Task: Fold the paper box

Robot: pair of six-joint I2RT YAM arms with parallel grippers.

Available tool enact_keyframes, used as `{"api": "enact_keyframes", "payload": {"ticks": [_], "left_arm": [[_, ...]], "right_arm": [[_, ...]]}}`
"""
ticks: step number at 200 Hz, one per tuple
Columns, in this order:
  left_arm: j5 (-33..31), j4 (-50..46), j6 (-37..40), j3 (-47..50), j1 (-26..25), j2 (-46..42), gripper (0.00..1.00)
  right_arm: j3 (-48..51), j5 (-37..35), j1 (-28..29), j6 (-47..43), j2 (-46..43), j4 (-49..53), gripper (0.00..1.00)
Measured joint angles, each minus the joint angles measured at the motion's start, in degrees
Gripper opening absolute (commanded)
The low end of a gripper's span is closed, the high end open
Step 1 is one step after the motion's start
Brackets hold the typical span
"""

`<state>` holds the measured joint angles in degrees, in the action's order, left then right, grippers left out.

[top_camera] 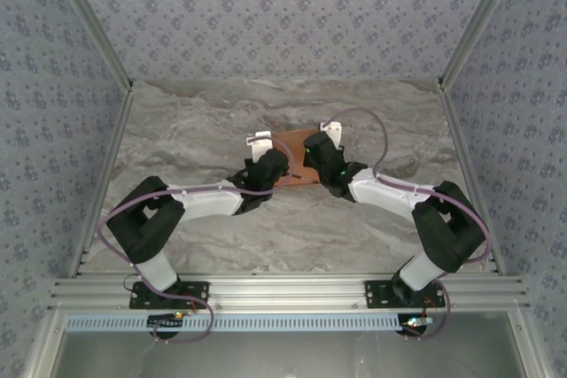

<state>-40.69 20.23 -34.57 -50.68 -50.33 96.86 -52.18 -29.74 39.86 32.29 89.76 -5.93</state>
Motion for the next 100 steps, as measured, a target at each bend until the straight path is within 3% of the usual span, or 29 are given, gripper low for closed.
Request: {"api": "enact_keyframes", "payload": {"ticks": [63,100], "left_arm": [[-1.4,4.8,0.3,2.9,-0.9,2.1,0.00],[-5.7,8.8,0.9,6.0,-3.6,2.6,0.00]], "right_arm": [[3.8,0.9,0.4,5.0,0.3,-3.7,0.05],[6.2,0.0,1.8,8.6,0.3,-6.2,0.05]]}}
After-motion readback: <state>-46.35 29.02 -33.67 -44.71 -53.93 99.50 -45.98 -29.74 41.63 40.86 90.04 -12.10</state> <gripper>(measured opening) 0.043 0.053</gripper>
